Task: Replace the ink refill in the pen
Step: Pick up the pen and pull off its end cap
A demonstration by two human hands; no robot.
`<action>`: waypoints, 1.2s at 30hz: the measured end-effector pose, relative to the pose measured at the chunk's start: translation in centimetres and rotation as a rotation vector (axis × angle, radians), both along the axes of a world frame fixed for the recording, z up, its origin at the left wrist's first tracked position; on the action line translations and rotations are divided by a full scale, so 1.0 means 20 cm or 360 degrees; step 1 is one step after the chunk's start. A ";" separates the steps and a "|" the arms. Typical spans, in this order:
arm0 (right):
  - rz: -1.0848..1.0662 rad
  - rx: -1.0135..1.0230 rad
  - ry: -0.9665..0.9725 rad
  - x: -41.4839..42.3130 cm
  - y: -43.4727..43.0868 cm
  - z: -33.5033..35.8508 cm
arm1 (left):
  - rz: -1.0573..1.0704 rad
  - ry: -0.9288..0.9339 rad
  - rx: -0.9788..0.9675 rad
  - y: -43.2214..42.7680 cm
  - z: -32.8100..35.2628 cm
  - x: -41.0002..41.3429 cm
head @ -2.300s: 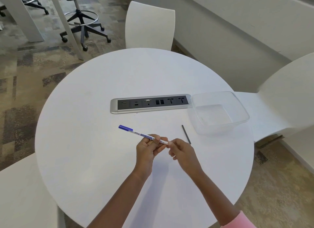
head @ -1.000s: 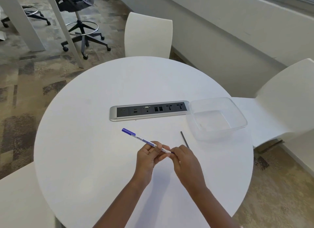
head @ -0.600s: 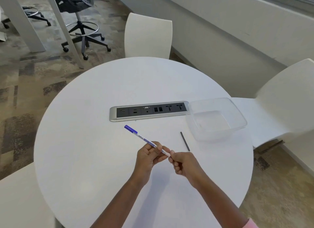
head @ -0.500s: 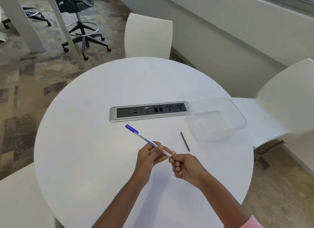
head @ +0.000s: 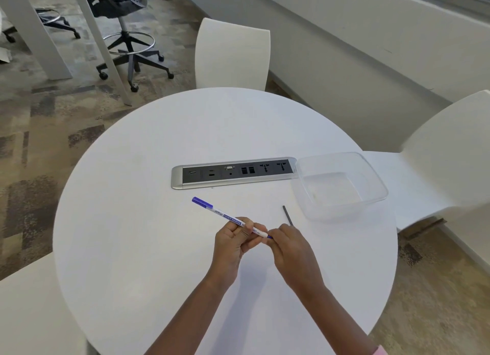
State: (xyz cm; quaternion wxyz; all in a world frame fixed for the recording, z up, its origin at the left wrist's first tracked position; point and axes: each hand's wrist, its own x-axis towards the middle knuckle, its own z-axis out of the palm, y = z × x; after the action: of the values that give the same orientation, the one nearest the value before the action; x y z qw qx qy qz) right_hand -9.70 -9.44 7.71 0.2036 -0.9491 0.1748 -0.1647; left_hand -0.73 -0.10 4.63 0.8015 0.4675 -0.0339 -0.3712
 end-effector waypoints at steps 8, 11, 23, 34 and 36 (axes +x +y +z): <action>-0.0368 0.1649 0.0236 0.05 -0.03 0.06 | -0.0049 -0.0064 -0.0006 0.01 0.00 0.02; -0.0485 0.2400 0.0508 0.06 -0.08 0.10 | -0.0081 -0.0075 -0.0002 0.01 0.01 0.02; -0.0020 0.0316 0.0119 -0.01 -0.01 0.01 | 0.0059 0.0036 0.0077 0.01 0.01 0.03; -0.0046 0.0737 0.0072 0.04 -0.06 0.01 | -0.0026 0.0009 0.0015 0.00 0.03 0.05; -0.0114 0.1086 0.0164 0.05 -0.06 0.02 | -0.0030 0.0008 0.0016 0.00 0.03 0.05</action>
State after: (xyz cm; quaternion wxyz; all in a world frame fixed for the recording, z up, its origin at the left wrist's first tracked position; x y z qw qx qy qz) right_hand -8.76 -10.69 8.14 0.4942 -0.8267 0.2632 -0.0556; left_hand 0.18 -0.05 5.26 0.7957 0.4704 -0.0345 -0.3802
